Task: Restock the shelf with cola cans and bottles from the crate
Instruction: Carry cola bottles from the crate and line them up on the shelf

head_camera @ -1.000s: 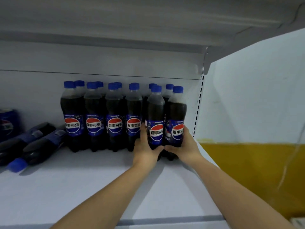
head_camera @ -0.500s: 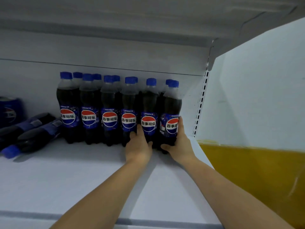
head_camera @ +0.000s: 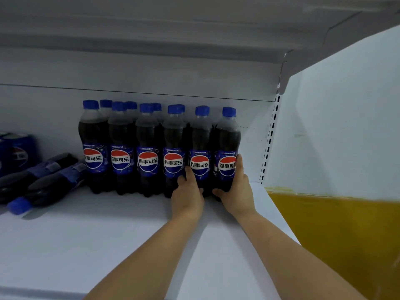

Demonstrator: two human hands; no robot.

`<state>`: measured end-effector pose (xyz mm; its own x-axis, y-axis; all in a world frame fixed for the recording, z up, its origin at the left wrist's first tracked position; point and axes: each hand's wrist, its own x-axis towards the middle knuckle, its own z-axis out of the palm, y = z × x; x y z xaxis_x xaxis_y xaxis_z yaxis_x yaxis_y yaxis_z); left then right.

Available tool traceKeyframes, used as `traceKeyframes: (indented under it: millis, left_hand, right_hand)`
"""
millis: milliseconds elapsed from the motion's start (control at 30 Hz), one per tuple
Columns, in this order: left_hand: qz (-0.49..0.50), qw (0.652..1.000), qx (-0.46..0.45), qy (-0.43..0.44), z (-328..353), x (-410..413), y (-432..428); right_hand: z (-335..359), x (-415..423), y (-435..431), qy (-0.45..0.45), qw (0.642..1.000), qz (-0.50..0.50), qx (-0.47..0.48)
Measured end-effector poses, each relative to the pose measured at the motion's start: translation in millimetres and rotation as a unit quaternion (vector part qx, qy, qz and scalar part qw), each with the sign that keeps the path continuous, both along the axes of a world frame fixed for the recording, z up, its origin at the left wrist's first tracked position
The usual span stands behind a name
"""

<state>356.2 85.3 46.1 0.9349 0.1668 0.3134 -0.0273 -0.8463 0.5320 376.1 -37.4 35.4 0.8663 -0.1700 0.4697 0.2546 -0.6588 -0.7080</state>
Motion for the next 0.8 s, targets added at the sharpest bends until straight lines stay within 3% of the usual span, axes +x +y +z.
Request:
traceKeyframes:
  millis: [233, 467, 633, 800]
  left_hand:
    - [-0.022, 0.996, -0.091, -0.012, 0, -6, 11]
    - [-0.083, 0.984, -0.140, -0.077, 21, -30, 13]
    - [-0.195, 0.945, -0.234, -0.121, 31, -72, -17]
    - [-0.280, 0.916, -0.268, -0.107, 32, -118, -70]
  right_hand:
    - [10, -10, -7, 0.047, 0.999, 0.021, 0.017]
    - [37, -65, -36, 0.060, 0.995, -0.014, 0.080]
    - [27, -110, -59, 0.038, 0.981, -0.069, 0.175]
    - [23, -166, -105, 0.024, 0.975, -0.131, 0.177]
